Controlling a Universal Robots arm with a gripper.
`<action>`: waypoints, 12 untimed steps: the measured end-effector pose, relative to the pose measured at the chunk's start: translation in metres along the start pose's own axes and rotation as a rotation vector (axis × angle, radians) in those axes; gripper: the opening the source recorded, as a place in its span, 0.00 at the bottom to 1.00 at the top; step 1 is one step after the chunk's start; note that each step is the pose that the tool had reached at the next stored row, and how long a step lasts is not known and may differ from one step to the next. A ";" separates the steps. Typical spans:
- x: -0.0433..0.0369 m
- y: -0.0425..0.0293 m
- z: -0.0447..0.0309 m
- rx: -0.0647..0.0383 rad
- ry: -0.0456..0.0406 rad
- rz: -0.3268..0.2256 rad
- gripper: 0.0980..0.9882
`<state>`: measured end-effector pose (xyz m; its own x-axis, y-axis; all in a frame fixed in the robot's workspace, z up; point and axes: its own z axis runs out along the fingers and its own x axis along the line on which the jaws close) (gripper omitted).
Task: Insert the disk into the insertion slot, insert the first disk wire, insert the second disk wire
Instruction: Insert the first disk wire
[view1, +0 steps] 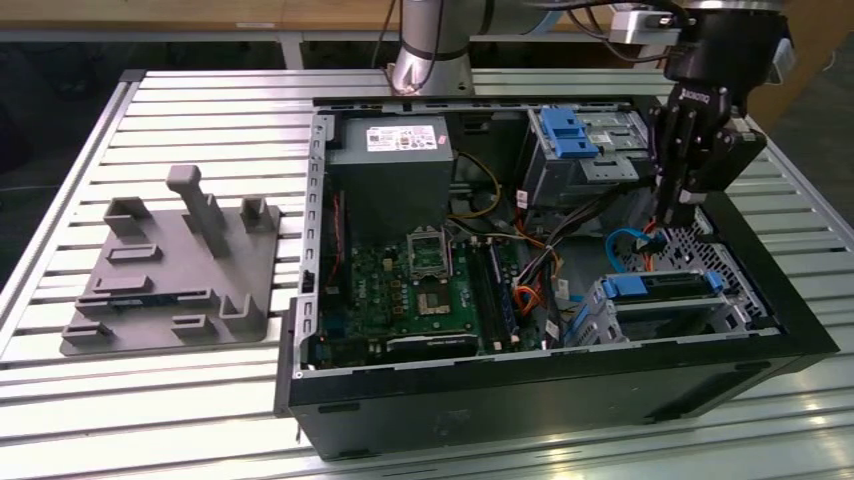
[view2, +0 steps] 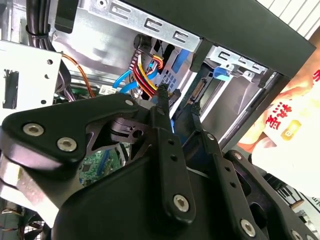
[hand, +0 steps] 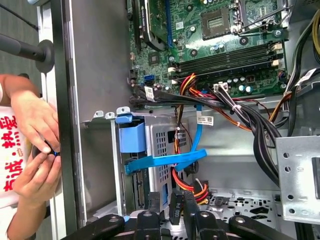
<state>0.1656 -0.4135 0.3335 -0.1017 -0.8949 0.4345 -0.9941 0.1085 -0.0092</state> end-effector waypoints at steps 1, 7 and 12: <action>-0.0004 0.0000 -0.0001 0.000 0.0000 0.000 0.23; -0.0026 0.0002 -0.0005 0.000 0.0031 0.000 0.08; -0.0041 0.0004 -0.0006 0.001 0.0059 0.000 0.08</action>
<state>0.1656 -0.4096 0.3322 -0.1016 -0.8923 0.4399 -0.9941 0.1083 -0.0099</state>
